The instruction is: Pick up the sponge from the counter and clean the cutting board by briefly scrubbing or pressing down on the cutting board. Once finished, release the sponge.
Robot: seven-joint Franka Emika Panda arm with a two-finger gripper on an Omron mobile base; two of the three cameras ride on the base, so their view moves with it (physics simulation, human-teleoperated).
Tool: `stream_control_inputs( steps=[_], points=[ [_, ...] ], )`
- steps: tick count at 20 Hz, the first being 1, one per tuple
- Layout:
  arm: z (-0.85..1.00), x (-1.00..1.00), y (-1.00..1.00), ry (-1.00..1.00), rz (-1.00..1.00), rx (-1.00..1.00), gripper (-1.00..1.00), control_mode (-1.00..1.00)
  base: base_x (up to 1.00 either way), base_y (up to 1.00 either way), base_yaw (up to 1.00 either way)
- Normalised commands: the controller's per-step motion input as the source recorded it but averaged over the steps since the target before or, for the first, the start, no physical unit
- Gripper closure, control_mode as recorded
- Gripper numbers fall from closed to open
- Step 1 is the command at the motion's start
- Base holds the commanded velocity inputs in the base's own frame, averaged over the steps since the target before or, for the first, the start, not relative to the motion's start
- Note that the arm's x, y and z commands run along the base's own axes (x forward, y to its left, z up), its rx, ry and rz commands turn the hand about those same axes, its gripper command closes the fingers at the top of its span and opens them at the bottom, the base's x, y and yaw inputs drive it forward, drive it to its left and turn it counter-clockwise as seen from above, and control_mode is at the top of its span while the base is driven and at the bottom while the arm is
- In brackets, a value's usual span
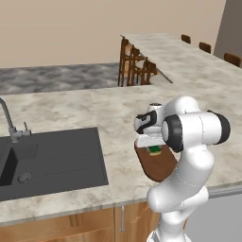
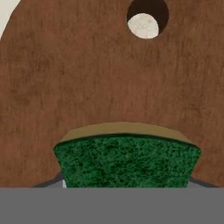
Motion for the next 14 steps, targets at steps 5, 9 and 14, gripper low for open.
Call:
stream_control_inputs(
  steps=[5, 9, 14],
  points=[
    [-0.71, -0.22, 0.28, 0.0, 0.0, 0.0, 1.0, -1.0, 0.0, 0.0, 0.0],
    [-0.34, -0.84, 0.0, 0.0, 0.0, 0.0, 1.0, -1.0, 0.0, 0.0, 0.0],
    [-0.79, -0.75, 0.0, 0.0, 0.0, 0.0, 1.0, -1.0, 0.0, 0.0, 0.0]
  ],
)
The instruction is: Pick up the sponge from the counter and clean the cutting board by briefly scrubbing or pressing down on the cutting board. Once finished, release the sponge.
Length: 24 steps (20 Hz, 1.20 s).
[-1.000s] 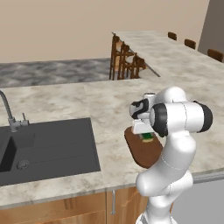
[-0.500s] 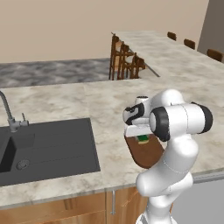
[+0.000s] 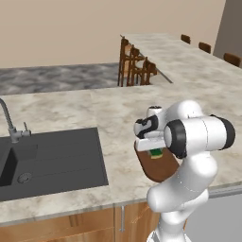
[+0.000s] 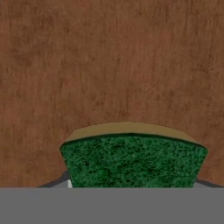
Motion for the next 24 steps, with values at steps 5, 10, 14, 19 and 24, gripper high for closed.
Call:
stream_control_inputs(
  steps=[5, 10, 14, 19, 24],
  points=[
    [-0.74, -0.23, 0.0, 0.02, 0.0, 0.0, 1.0, -1.0, 0.0, 0.0, 0.0],
    [-0.03, -0.76, 0.0, 0.06, 0.0, 0.0, 1.0, -1.0, 0.0, 0.0, 0.0],
    [-0.57, -0.63, 0.0, 0.11, 0.0, 0.0, 1.0, -1.0, 0.0, 0.0, 0.0],
    [-0.83, -0.27, 0.0, 0.0, 0.0, 0.0, 1.0, -1.0, 0.0, 0.0, 0.0],
    [-0.1, -0.48, 0.0, 0.03, 0.0, 0.0, 1.0, -1.0, 0.0, 0.0, 0.0]
  ],
)
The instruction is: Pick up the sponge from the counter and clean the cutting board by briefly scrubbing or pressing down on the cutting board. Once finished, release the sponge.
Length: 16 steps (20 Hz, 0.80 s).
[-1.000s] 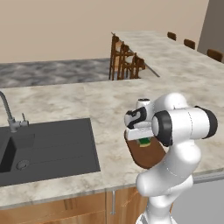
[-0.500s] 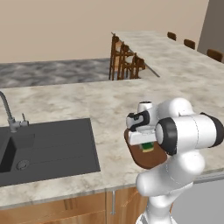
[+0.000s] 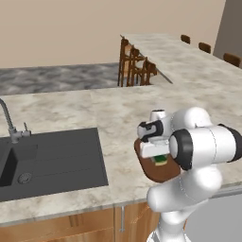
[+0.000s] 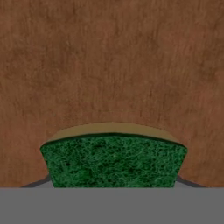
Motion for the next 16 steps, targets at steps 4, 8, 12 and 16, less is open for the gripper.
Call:
stream_control_inputs(
  steps=[4, 8, 12, 16],
  points=[
    [-0.4, -0.7, 0.0, 0.08, 0.0, 0.0, 1.0, -1.0, 0.0, 0.0, 0.0],
    [-0.86, -0.25, 0.0, 0.0, 0.0, 0.0, 1.0, -1.0, 0.0, 0.0, 0.0],
    [-0.04, -0.68, 0.0, 0.0, 0.0, 0.0, 1.0, -1.0, 0.0, 0.0, 0.0],
    [-0.26, -0.97, 0.0, 0.01, 0.0, 0.0, 1.0, -1.0, 0.0, 0.0, 0.0]
  ],
)
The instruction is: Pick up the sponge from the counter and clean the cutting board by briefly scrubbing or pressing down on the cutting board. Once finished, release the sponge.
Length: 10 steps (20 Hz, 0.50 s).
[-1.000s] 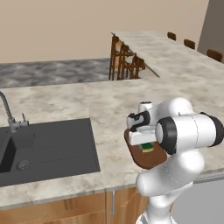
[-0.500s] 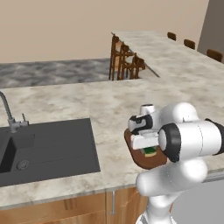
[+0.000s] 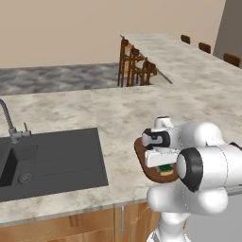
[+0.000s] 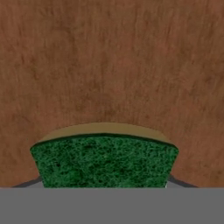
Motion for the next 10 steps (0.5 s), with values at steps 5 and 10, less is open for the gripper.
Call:
stream_control_inputs(
  steps=[5, 10],
  points=[
    [-0.62, -0.31, 0.0, 0.04, 0.0, 0.0, 1.0, -1.0, 0.0, 0.0, 0.0],
    [-0.59, -0.01, -0.16, 0.0, 0.0, 0.0, 1.0, -1.0, 0.0, 0.0, 0.0]
  ],
)
